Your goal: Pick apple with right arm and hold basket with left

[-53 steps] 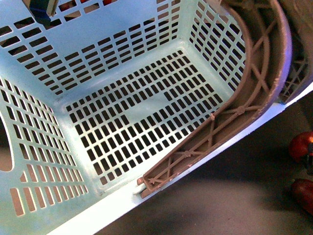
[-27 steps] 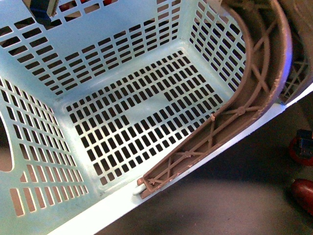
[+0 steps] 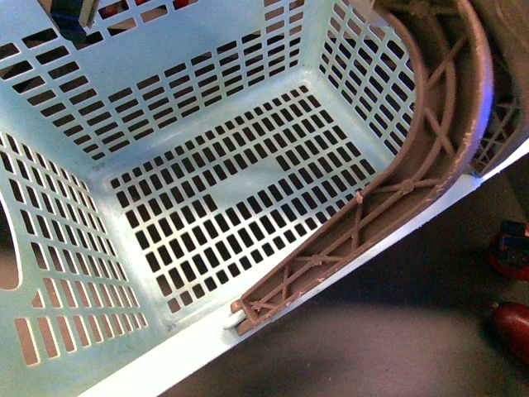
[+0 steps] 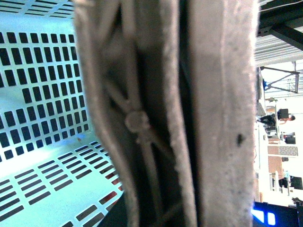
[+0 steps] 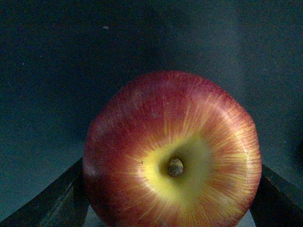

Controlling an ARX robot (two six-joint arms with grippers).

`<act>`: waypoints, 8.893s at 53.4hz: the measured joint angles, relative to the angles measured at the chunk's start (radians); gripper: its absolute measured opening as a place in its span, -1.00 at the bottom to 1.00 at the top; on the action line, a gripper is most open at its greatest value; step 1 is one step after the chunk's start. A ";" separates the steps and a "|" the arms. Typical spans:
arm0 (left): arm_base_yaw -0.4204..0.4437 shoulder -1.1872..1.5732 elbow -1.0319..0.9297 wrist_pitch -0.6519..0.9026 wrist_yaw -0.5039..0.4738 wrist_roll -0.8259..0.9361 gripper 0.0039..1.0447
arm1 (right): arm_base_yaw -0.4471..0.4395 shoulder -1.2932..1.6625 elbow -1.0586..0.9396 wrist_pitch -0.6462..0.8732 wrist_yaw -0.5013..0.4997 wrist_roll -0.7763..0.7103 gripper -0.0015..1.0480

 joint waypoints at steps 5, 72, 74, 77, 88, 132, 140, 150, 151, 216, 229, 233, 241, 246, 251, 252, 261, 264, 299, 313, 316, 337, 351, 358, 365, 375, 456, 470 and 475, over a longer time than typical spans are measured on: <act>0.000 0.000 0.000 0.000 0.000 0.000 -0.72 | -0.004 -0.020 -0.027 0.009 -0.011 0.000 0.52; 0.000 0.000 0.000 0.000 0.000 0.000 -0.72 | 0.652 -1.300 -0.375 -0.217 0.047 0.131 0.52; 0.000 0.000 0.000 0.000 0.000 0.000 -0.72 | 0.686 -1.267 -0.370 -0.203 0.063 0.131 0.52; 0.000 0.000 0.000 0.000 0.000 0.000 -0.72 | 0.723 -1.221 -0.362 -0.179 0.081 0.128 0.52; 0.000 0.000 0.000 0.000 0.000 0.000 -0.72 | 0.771 -1.138 -0.356 -0.124 0.167 0.116 0.75; -0.001 0.005 -0.002 0.000 -0.006 0.002 -0.72 | 0.386 -1.715 -0.735 -0.027 0.134 0.079 -0.69; -0.002 0.005 -0.002 0.000 0.003 0.000 -0.72 | 0.298 -1.806 -0.807 -0.042 0.040 0.075 -0.96; -0.002 0.005 -0.002 0.000 0.001 0.000 -0.72 | 0.286 -1.891 -0.857 -0.079 0.035 0.074 -0.96; -0.002 0.005 -0.002 0.000 0.001 0.000 -0.72 | 0.286 -1.896 -0.860 -0.081 0.035 0.075 -0.96; -0.001 0.005 -0.002 0.000 0.000 0.000 -0.72 | 0.286 -2.436 -0.935 -0.532 0.034 0.074 -0.96; -0.001 0.005 -0.002 0.000 0.001 0.000 -0.72 | 0.286 -2.454 -0.935 -0.541 0.034 0.074 -0.96; -0.001 0.005 -0.002 0.000 0.000 0.000 -0.72 | 0.286 -2.454 -0.935 -0.541 0.034 0.074 -0.78; -0.001 0.005 -0.002 0.000 0.000 0.000 -0.72 | 0.286 -2.454 -0.935 -0.541 0.034 0.074 -0.22; -0.001 0.005 -0.002 0.000 0.000 0.000 -0.72 | 0.286 -2.454 -0.935 -0.541 0.034 0.074 0.05; -0.001 0.005 -0.002 0.000 0.000 0.000 -0.72 | 0.286 -2.454 -0.935 -0.541 0.034 0.074 0.38; -0.001 0.005 -0.002 0.000 0.000 0.000 -0.72 | 0.286 -2.454 -0.935 -0.541 0.034 0.074 0.45; -0.001 0.005 -0.002 0.000 0.000 0.000 -0.72 | 0.286 -2.454 -0.935 -0.541 0.034 0.074 0.82; -0.001 0.005 -0.002 0.000 0.000 0.000 -0.72 | 0.286 -2.454 -0.935 -0.541 0.034 0.074 0.83; 0.312 -0.015 0.023 -0.137 -0.292 -0.089 -0.73 | 0.286 -2.455 -0.935 -0.541 0.034 0.074 0.83; 0.518 0.154 0.021 -0.085 -0.239 -0.286 -0.73 | 0.286 -2.455 -0.935 -0.541 0.034 0.074 0.83; 0.537 0.195 0.025 -0.085 -0.242 -0.297 -0.73 | 0.286 -2.455 -0.935 -0.541 0.034 0.074 0.83; 0.569 0.418 0.108 -0.027 -0.238 -0.360 -0.73 | 0.286 -2.455 -0.935 -0.541 0.034 0.074 0.83; 0.560 0.475 0.125 0.005 -0.231 -0.370 -0.73 | 0.286 -2.455 -0.935 -0.541 0.034 0.074 0.83; 0.555 0.479 0.128 0.013 -0.231 -0.369 -0.73 | 0.286 -2.455 -0.935 -0.541 0.034 0.074 0.83; 0.544 0.478 0.121 0.035 -0.222 -0.370 -0.57 | 0.286 -2.455 -0.935 -0.541 0.034 0.074 0.83; 0.537 0.375 0.058 -0.003 -0.222 -0.391 0.26 | 0.286 -2.455 -0.935 -0.541 0.034 0.074 0.83; 0.611 -0.769 -0.856 0.491 -0.081 1.084 -0.94 | 0.286 -2.455 -0.935 -0.541 0.034 0.074 0.83; 0.612 -0.911 -0.898 0.394 -0.081 1.086 -0.94 | 0.286 -2.455 -0.935 -0.541 0.034 0.074 0.83; 0.612 -0.934 -0.926 0.407 -0.081 1.086 -0.94 | 0.286 -2.455 -0.935 -0.541 0.034 0.074 0.83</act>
